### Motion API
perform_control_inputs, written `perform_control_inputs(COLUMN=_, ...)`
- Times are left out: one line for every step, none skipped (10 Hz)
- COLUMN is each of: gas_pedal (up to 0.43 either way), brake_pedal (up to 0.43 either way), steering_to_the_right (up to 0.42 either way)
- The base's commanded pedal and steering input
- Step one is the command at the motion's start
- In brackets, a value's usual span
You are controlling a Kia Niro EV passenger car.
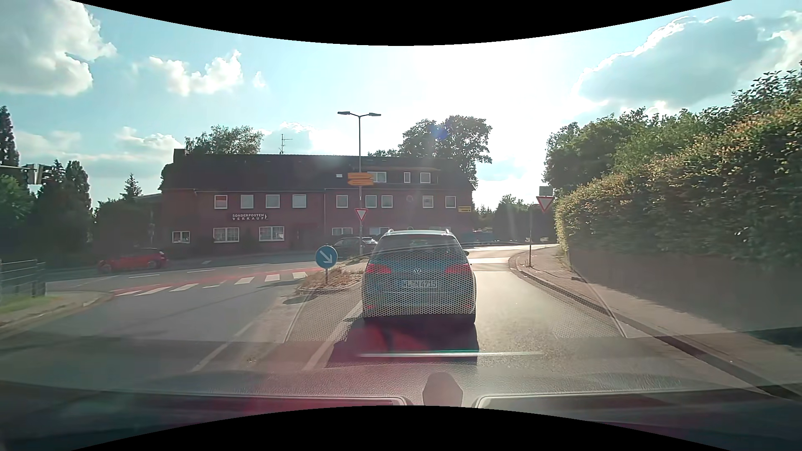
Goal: Follow the waypoints while adhering to traffic rules and regulations
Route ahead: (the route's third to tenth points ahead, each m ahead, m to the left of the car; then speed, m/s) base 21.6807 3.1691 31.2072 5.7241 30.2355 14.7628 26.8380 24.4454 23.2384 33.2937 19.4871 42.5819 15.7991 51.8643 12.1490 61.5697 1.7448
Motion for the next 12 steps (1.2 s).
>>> perform_control_inputs(gas_pedal=0.110, brake_pedal=0.000, steering_to_the_right=0.010)
perform_control_inputs(gas_pedal=0.118, brake_pedal=0.000, steering_to_the_right=0.009)
perform_control_inputs(gas_pedal=0.130, brake_pedal=0.000, steering_to_the_right=0.008)
perform_control_inputs(gas_pedal=0.130, brake_pedal=0.000, steering_to_the_right=0.008)
perform_control_inputs(gas_pedal=0.130, brake_pedal=0.000, steering_to_the_right=0.008)
perform_control_inputs(gas_pedal=0.130, brake_pedal=0.000, steering_to_the_right=0.006)
perform_control_inputs(gas_pedal=0.130, brake_pedal=0.000, steering_to_the_right=0.004)
perform_control_inputs(gas_pedal=0.130, brake_pedal=0.000, steering_to_the_right=0.005)
perform_control_inputs(gas_pedal=0.130, brake_pedal=0.000, steering_to_the_right=0.004)
perform_control_inputs(gas_pedal=0.130, brake_pedal=0.000, steering_to_the_right=0.005)
perform_control_inputs(gas_pedal=0.130, brake_pedal=0.000, steering_to_the_right=0.005)
perform_control_inputs(gas_pedal=0.130, brake_pedal=0.000, steering_to_the_right=0.005)
